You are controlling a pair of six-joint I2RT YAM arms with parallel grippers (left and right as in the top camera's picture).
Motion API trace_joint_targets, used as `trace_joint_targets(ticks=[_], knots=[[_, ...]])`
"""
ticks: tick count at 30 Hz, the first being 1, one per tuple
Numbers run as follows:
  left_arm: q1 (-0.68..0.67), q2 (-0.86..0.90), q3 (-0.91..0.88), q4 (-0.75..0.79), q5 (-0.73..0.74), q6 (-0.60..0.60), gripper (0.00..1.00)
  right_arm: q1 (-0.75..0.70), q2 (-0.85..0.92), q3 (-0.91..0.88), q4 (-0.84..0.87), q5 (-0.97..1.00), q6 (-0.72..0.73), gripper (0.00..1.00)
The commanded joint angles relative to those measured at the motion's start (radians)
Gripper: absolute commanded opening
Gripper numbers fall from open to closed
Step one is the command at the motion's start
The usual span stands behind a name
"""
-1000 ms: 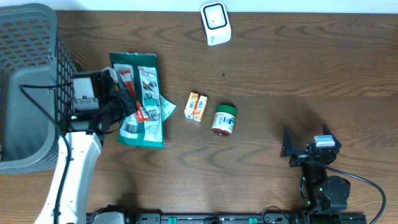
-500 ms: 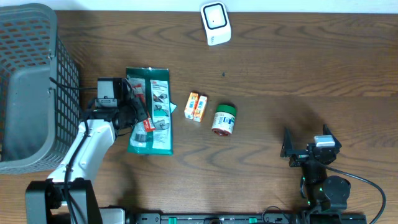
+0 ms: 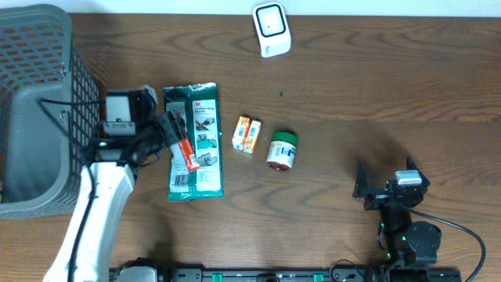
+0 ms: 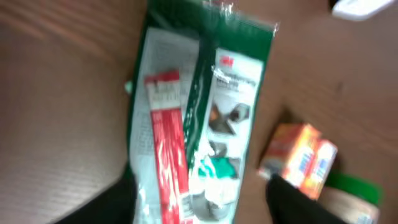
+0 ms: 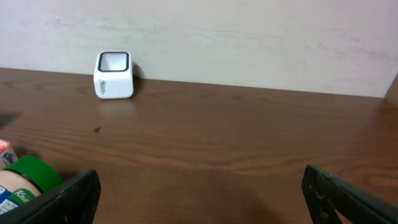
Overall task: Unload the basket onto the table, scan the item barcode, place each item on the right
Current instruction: 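Open the left gripper and withdraw it toward the basket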
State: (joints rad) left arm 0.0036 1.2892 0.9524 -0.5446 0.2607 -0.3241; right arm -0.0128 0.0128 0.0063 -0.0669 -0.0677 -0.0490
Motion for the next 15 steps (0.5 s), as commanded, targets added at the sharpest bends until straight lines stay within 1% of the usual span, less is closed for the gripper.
trace_joint_targets(ticks=[1,2,3,4,6,7,15], knots=[[0.0,-0.058,0.105,-0.15,-0.151,0.025,0.33,-0.005,-0.005,-0.001,-0.003,0.003,-0.011,0.99],[0.0,-0.066,0.124,-0.203,-0.21,0.027,0.22,-0.005,-0.005,-0.001,-0.003,0.003,-0.011,0.99],[0.0,-0.074,0.141,-0.255,-0.289,0.027,0.12,-0.005,-0.005,-0.001,-0.003,0.003,-0.011,0.99],[0.001,-0.082,0.154,-0.302,-0.381,0.027,0.1,-0.005,-0.005,-0.001,-0.004,0.003,-0.011,0.99],[0.006,-0.094,0.163,-0.351,-0.524,0.027,0.1,-0.005,-0.005,-0.001,-0.004,0.003,-0.011,0.99],[0.014,-0.099,0.163,-0.366,-0.572,0.024,0.1,-0.005,-0.005,-0.001,-0.003,0.003,-0.011,0.99],[0.128,-0.1,0.163,-0.327,-0.591,0.013,0.1,-0.005,-0.005,-0.001,-0.004,0.003,-0.011,0.99]])
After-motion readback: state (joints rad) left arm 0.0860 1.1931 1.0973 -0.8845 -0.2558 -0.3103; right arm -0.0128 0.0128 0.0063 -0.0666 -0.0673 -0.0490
